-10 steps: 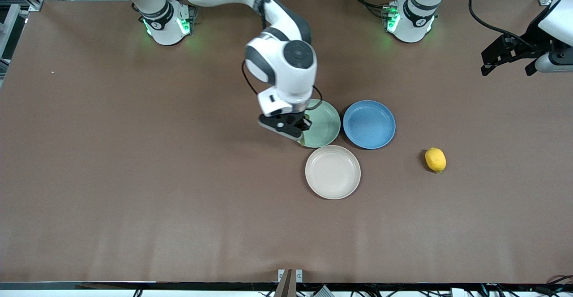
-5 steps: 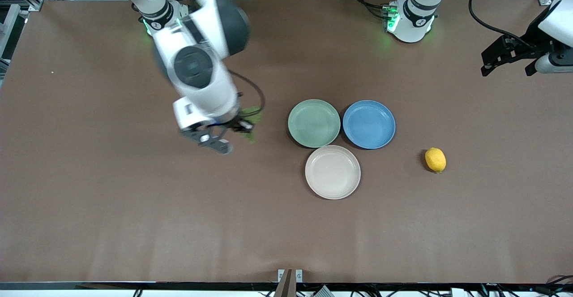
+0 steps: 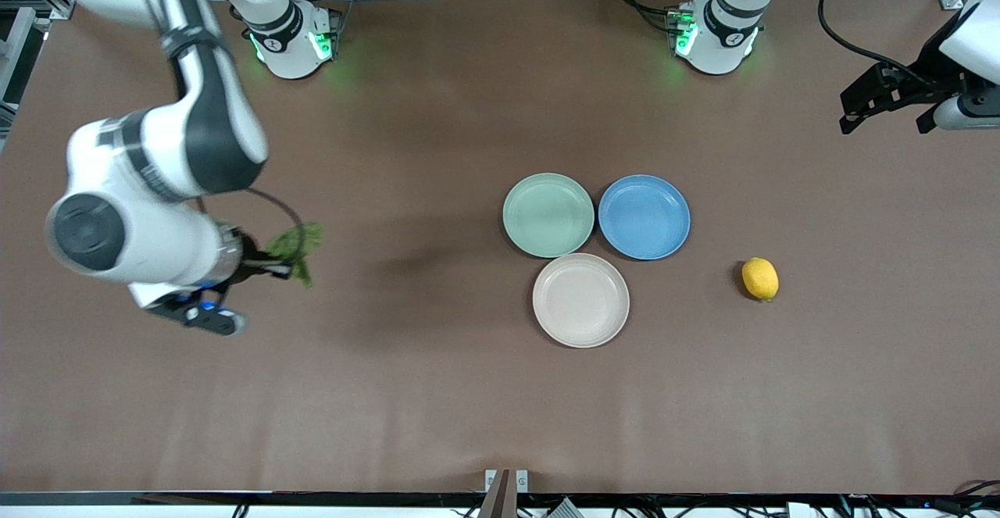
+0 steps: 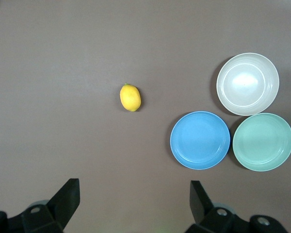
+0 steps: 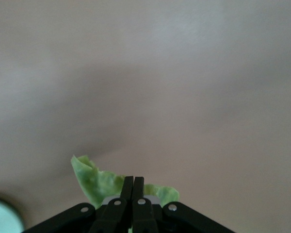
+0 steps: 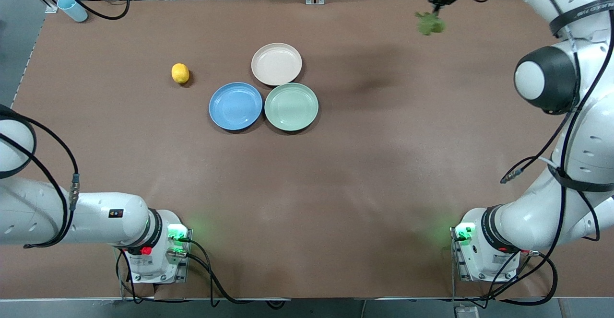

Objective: Pick lemon and lettuce from plates
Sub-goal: 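Lift the lettuce with the right gripper and carry it away from the plates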

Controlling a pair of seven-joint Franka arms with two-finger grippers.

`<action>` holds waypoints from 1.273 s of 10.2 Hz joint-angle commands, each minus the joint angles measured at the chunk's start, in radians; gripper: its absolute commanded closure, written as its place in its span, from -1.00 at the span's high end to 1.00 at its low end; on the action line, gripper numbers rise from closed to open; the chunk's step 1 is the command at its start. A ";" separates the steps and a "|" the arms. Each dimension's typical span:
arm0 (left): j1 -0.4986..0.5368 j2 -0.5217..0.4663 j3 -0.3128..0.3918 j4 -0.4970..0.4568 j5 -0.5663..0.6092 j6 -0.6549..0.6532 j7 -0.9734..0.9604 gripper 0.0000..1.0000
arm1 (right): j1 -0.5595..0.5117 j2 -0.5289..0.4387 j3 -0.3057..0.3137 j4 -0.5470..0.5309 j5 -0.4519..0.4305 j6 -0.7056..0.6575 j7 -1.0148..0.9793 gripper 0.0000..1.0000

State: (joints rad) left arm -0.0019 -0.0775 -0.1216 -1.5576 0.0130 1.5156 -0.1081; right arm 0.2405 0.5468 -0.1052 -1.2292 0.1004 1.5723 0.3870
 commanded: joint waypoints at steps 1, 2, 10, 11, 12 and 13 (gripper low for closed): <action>-0.003 0.007 0.002 0.024 -0.011 -0.023 0.008 1.00 | -0.131 0.042 0.015 -0.024 0.010 0.043 -0.195 -1.00; -0.003 0.007 0.002 0.024 -0.011 -0.023 0.007 1.00 | -0.168 0.051 0.015 -0.059 -0.007 0.081 -0.247 -1.00; -0.001 0.007 0.004 0.025 -0.010 -0.023 0.010 1.00 | -0.236 0.117 0.016 -0.329 -0.051 0.554 -0.353 0.99; -0.001 0.007 0.004 0.025 -0.010 -0.023 0.010 1.00 | -0.227 0.110 0.018 -0.322 -0.051 0.546 -0.347 1.00; -0.001 0.007 0.002 0.025 -0.010 -0.023 0.010 1.00 | -0.224 0.107 0.018 -0.303 -0.051 0.542 -0.346 1.00; -0.001 0.007 0.004 0.025 -0.010 -0.023 0.010 1.00 | -0.224 0.104 0.019 -0.293 -0.054 0.531 -0.346 1.00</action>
State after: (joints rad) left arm -0.0027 -0.0765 -0.1220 -1.5543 0.0129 1.5153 -0.1081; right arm 0.0205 0.6685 -0.0945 -1.5358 0.0567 2.1223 0.0455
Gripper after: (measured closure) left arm 0.000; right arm 0.335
